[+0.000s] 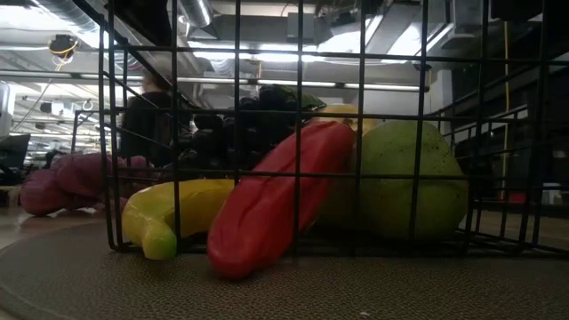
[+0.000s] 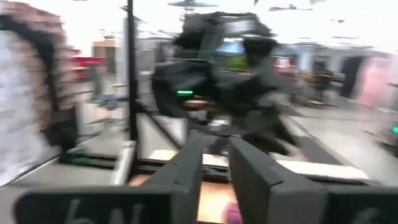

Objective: Build produce basket
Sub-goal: Put the green grapes into the black wire basket, then put the green cucumber into the black wire basket

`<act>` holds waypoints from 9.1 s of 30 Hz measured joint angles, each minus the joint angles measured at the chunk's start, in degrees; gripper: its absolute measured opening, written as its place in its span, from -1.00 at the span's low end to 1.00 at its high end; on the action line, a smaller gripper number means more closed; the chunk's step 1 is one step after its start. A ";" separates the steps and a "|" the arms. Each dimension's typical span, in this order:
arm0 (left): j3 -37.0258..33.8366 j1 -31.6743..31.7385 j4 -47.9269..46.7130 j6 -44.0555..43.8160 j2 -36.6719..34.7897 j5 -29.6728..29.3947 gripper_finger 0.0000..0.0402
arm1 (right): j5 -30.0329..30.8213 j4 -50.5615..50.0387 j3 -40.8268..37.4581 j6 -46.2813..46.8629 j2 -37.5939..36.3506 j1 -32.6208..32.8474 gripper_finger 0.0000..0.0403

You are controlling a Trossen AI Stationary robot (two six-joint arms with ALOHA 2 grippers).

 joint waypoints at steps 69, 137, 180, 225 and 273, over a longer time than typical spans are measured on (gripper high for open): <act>-15.97 2.74 1.46 20.34 -27.79 -3.55 -0.47 | -18.23 -72.35 28.96 18.78 29.90 -38.37 -0.21; -20.78 4.98 56.73 76.56 -33.32 26.99 -0.47 | -2.23 -57.04 28.87 0.37 -0.63 4.20 -0.98; -39.03 14.21 74.54 68.96 -44.44 46.33 -0.47 | 18.53 -65.94 28.82 1.74 -1.09 4.33 -0.98; -39.03 14.23 73.94 68.98 -44.39 46.27 -0.47 | 24.26 -65.04 28.81 -3.77 -1.05 11.24 -0.55; -38.96 14.23 73.90 69.00 -42.60 44.52 -0.47 | 13.34 -65.69 28.83 -4.01 -1.05 11.11 -0.04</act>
